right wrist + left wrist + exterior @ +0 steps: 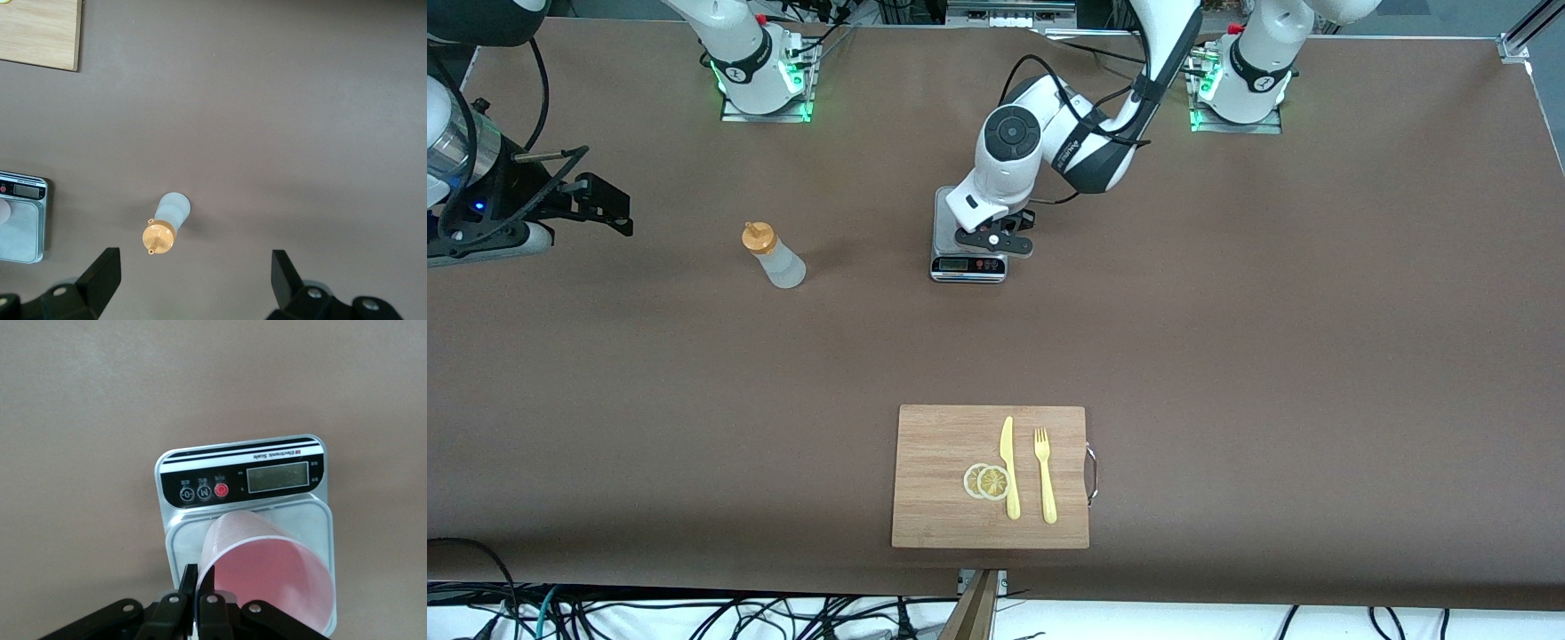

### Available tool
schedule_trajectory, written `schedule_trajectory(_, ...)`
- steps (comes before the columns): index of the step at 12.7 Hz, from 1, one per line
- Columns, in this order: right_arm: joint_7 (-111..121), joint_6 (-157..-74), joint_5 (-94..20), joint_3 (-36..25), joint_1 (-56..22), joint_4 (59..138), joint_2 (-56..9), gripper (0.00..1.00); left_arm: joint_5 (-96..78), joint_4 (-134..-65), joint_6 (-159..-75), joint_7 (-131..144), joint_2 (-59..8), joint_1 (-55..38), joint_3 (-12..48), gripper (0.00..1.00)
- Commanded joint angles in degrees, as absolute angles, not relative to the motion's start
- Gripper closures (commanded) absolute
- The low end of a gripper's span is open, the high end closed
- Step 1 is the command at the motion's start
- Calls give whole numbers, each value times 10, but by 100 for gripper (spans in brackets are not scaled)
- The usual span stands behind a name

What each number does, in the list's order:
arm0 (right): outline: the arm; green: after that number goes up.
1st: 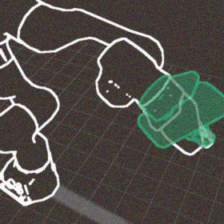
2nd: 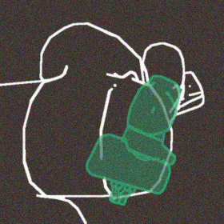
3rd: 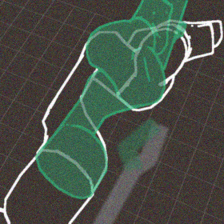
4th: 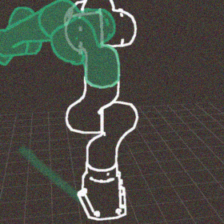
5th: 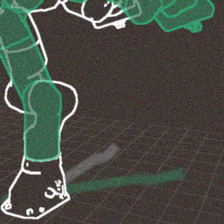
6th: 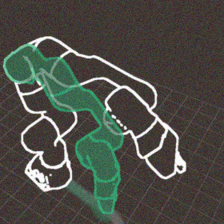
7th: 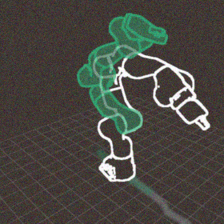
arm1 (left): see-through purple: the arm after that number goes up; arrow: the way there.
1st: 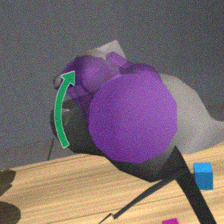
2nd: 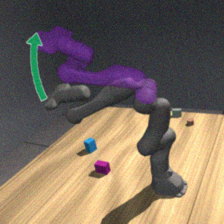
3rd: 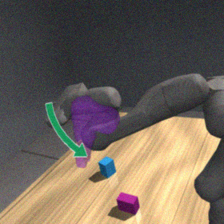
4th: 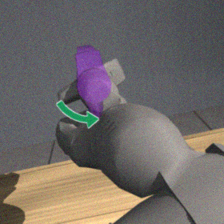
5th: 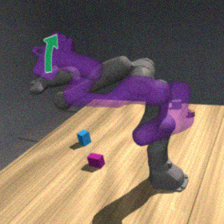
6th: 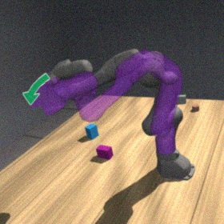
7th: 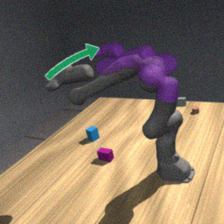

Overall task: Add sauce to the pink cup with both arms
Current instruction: 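Carry the pink cup with the left gripper onto the scale, then release the cup on the scale and withdraw the left gripper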

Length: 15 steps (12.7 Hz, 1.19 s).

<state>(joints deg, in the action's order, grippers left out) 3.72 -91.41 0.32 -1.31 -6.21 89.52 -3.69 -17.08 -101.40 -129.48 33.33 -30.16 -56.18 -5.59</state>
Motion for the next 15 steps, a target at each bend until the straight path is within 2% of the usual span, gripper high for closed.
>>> schedule_trajectory(1, 43, -906, 3, -14, -60, 890, -36, 0, -187, -999, -1298, 331, -320, -576, -66, 85)
schedule_trajectory(2, 44, -906, 3, -14, -61, 890, -36, 0, -186, -999, -1297, 327, -316, -575, -66, 15)
schedule_trajectory(3, 42, -906, 3, -14, -61, 890, -36, 0, -187, -999, -1295, 325, -310, -575, -66, 0)
schedule_trajectory(6, 39, -905, 4, -14, -61, 889, -36, 0, -190, -995, -1252, 325, -263, -568, -68, 0)
schedule_trajectory(9, 44, -905, 3, -14, -60, 889, -40, 0, -185, -920, -1136, 324, -233, -535, -74, 0)
schedule_trajectory(12, 46, -904, -14, -12, -62, 888, -44, 0, -182, -916, -1106, 316, -184, -465, -84, 0)
schedule_trajectory(15, 48, -876, -15, 22, -65, 889, -48, 0, -173, -915, -1045, 236, -137, -377, -86, 0)
